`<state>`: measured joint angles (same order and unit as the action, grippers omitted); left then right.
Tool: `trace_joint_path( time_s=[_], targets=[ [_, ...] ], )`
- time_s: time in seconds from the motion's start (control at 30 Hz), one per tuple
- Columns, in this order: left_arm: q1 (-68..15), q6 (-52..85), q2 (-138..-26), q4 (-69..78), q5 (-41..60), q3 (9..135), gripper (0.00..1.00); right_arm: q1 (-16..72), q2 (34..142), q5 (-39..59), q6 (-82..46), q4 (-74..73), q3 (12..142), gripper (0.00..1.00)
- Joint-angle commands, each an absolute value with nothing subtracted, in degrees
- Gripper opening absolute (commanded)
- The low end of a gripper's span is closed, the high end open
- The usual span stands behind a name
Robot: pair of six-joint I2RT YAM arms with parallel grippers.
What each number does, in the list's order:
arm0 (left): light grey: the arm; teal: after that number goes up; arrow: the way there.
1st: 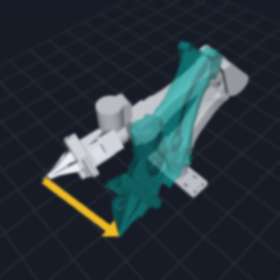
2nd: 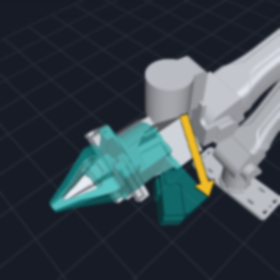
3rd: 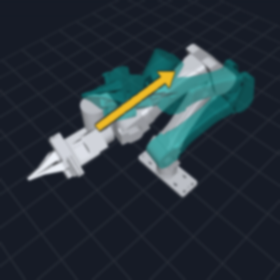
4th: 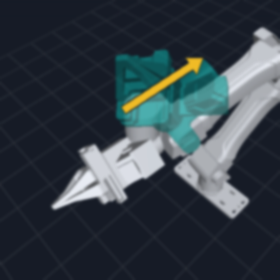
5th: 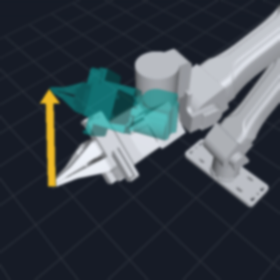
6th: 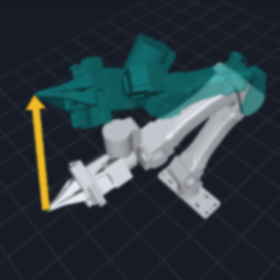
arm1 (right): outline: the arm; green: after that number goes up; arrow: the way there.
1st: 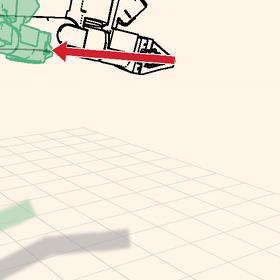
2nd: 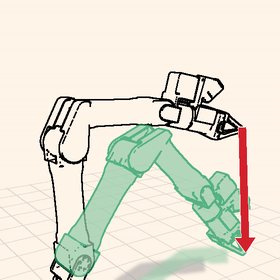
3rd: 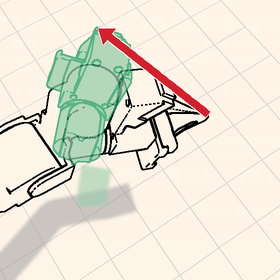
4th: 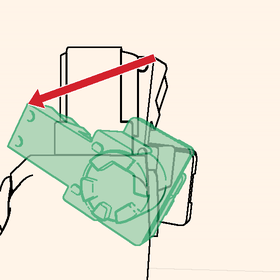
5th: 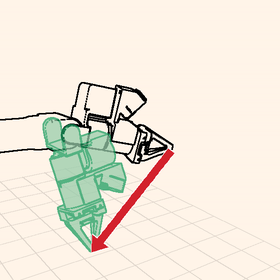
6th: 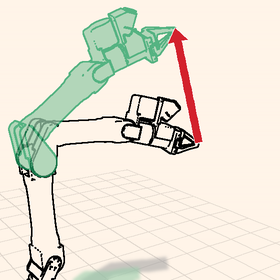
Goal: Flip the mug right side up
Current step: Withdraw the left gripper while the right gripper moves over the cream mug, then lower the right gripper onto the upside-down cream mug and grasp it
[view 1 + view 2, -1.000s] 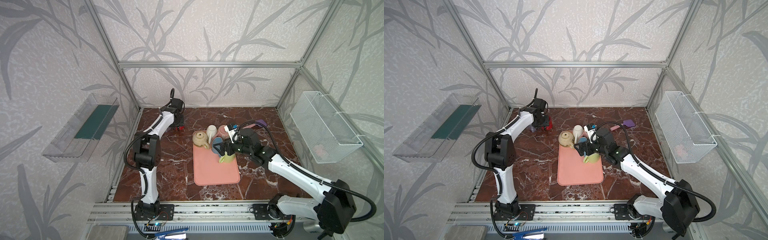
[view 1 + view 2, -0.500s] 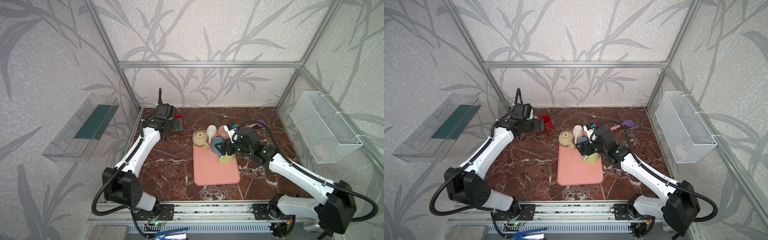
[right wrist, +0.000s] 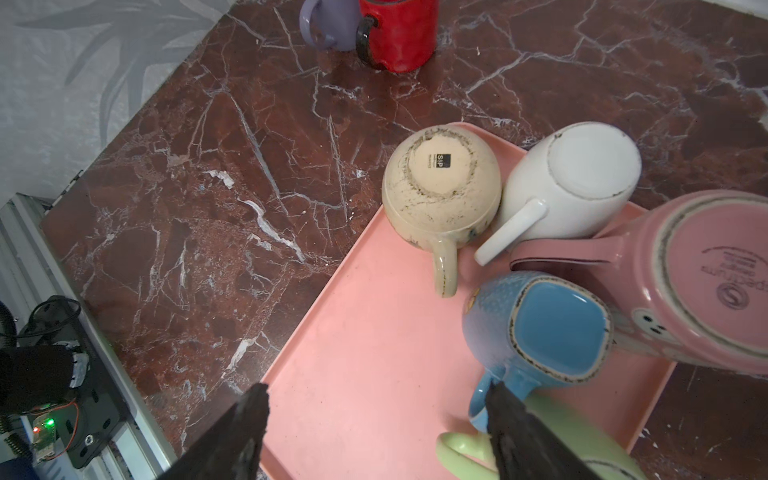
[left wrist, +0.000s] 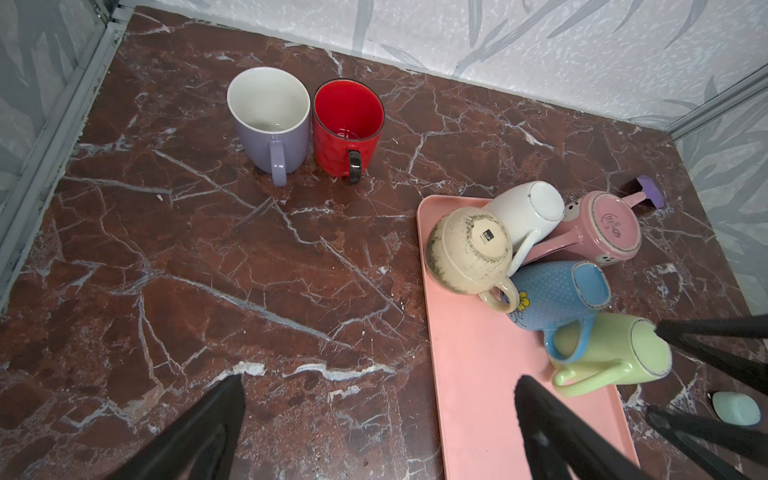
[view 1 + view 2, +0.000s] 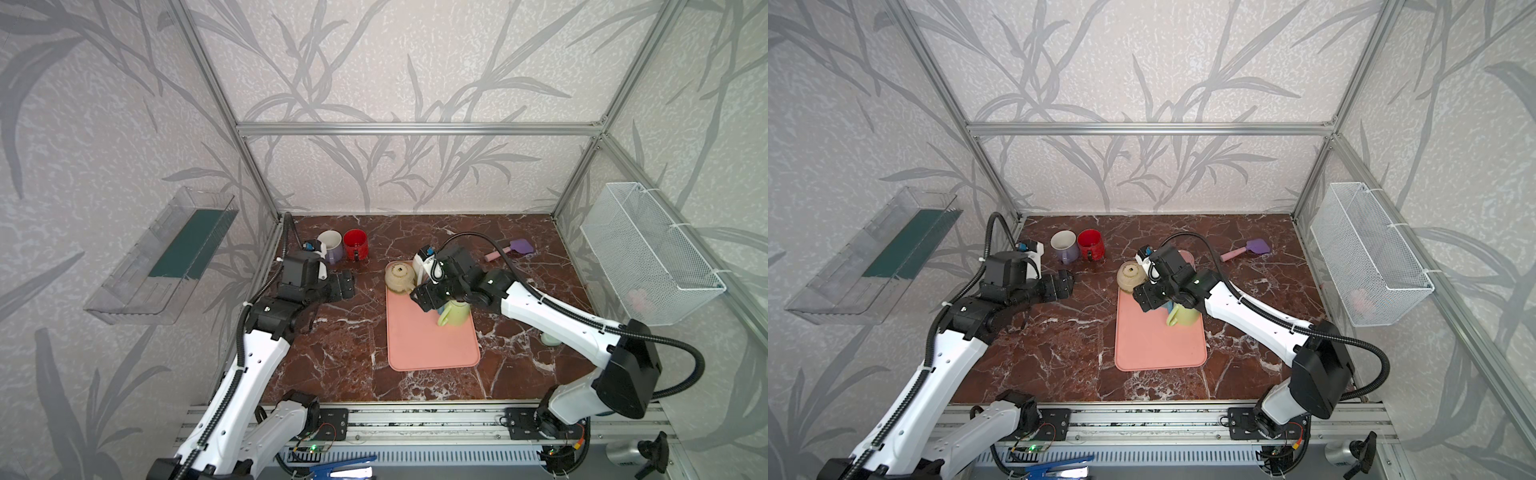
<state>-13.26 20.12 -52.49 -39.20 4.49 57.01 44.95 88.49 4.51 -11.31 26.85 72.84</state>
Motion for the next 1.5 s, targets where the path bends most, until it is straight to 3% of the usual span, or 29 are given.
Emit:
trace_joint_path(
  time_s=[0.0, 0.33, 0.7, 1.47],
  targets=[
    [-13.40, 21.57, -48.43, -38.87, 6.57, 53.38, 0.99, 45.00, 91.66, 2.36, -9.30, 31.71, 76.93, 0.84],
    [-13.53, 22.19, -40.86, -37.16, 6.97, 46.78, 0.97, 45.10, 105.26, 0.43, -8.26, 34.99, 86.17, 0.84],
    [-13.54, 23.05, -38.23, -36.69, 6.64, 46.03, 0.96, 45.00, 115.12, -4.42, -6.37, 37.97, 93.67, 0.73],
    [-12.52, 22.94, -40.08, -36.80, 6.88, 46.26, 0.95, 44.48, 123.74, -5.36, -5.81, 39.09, 99.66, 0.31]
  ],
)
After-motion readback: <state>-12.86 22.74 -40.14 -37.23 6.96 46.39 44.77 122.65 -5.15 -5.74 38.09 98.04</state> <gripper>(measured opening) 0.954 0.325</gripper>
